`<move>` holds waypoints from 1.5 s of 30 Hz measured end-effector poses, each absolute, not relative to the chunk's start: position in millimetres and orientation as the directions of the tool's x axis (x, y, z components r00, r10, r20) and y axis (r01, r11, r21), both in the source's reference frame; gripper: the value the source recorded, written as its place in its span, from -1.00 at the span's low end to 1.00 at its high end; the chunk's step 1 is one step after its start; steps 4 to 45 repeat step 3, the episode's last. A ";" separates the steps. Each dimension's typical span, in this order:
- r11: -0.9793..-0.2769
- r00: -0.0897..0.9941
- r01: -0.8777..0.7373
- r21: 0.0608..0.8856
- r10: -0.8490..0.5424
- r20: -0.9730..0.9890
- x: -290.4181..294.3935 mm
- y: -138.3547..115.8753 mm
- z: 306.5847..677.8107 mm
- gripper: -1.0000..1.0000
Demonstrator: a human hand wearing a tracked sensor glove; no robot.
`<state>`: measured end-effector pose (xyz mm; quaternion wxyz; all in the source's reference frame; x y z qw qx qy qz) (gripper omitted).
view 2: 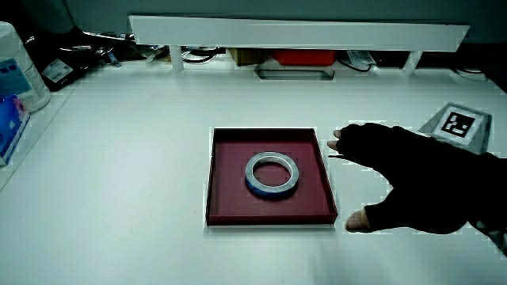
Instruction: Place blue tape
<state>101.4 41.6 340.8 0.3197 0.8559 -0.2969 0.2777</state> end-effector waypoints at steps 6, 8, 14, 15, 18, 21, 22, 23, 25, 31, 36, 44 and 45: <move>-0.612 0.674 -0.686 0.394 -0.331 0.660 104.2 46.3 334.6 -1.00; -0.612 0.674 -0.686 0.394 -0.331 0.660 104.2 46.3 334.6 -1.00; -0.612 0.674 -0.686 0.394 -0.331 0.660 104.2 46.3 334.6 -1.00; -0.612 0.674 -0.686 0.394 -0.331 0.660 104.2 46.3 334.6 -1.00; -0.612 0.674 -0.686 0.394 -0.331 0.660 104.2 46.3 334.6 -1.00; -0.612 0.674 -0.686 0.394 -0.331 0.660 104.2 46.3 334.6 -1.00; -0.612 0.674 -0.686 0.394 -0.331 0.660 104.2 46.3 334.6 -1.00; -0.612 0.674 -0.686 0.394 -0.331 0.660 104.2 46.3 334.6 -1.00; -0.612 0.674 -0.686 0.394 -0.331 0.660 104.2 46.3 334.6 -1.00; -0.612 0.674 -0.686 0.394 -0.331 0.660 104.2 46.3 334.6 -1.00; -0.612 0.674 -0.686 0.394 -0.331 0.660 104.2 46.3 334.6 -1.00; -0.612 0.674 -0.686 0.394 -0.331 0.660 104.2 46.3 334.6 -1.00; -0.612 0.674 -0.686 0.394 -0.331 0.660 104.2 46.3 334.6 -1.00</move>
